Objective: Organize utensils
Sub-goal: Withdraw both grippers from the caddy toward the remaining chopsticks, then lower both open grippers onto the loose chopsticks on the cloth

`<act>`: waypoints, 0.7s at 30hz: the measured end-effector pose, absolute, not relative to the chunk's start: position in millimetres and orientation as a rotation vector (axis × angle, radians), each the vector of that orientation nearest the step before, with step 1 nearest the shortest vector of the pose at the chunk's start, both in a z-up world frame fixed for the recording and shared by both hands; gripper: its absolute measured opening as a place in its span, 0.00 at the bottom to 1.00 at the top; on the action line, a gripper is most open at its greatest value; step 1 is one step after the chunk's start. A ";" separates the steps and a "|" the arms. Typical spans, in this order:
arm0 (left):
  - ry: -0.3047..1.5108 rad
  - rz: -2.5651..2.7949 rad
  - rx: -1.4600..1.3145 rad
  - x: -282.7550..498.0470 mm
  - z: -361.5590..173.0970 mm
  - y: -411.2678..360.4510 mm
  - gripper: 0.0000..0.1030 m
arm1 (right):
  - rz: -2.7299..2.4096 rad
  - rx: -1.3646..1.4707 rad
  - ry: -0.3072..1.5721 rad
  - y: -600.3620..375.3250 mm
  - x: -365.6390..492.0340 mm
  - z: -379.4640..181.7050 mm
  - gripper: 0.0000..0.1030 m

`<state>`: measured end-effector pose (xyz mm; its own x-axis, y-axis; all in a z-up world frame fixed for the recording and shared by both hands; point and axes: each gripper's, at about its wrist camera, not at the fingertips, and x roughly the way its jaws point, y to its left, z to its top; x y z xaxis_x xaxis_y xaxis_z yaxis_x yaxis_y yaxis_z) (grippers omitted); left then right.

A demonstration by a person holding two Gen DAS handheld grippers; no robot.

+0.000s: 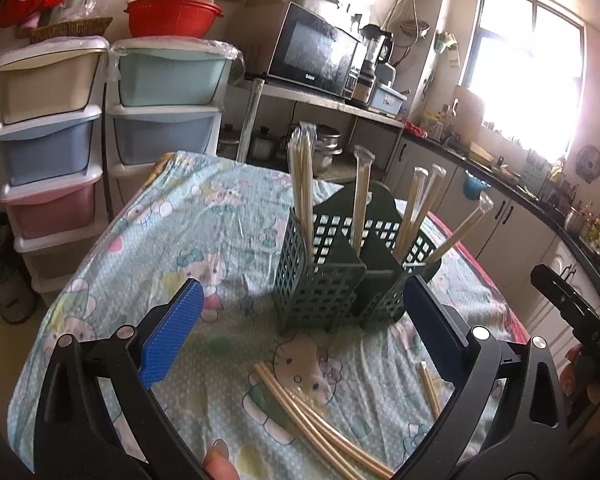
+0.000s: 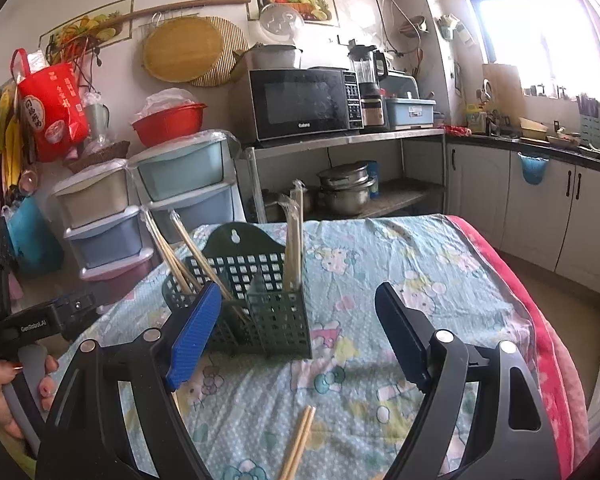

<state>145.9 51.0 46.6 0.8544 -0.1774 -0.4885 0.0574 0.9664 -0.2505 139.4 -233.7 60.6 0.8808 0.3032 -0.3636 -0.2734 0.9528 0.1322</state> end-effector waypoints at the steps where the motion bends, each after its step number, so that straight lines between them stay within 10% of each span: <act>1: 0.540 -0.125 -0.230 145.4 44.3 50.1 0.90 | 0.300 0.078 0.395 -235.0 138.8 58.6 0.74; 21: 0.678 -0.172 -0.221 143.5 0.4 30.3 0.90 | 0.286 0.047 0.546 -252.3 125.7 9.5 0.74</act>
<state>143.5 30.3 0.4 0.7661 -0.2288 -0.6006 0.0858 0.9625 -0.2572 125.7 -252.3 9.5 0.8160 0.2810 -0.5051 -0.2562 0.9592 0.1198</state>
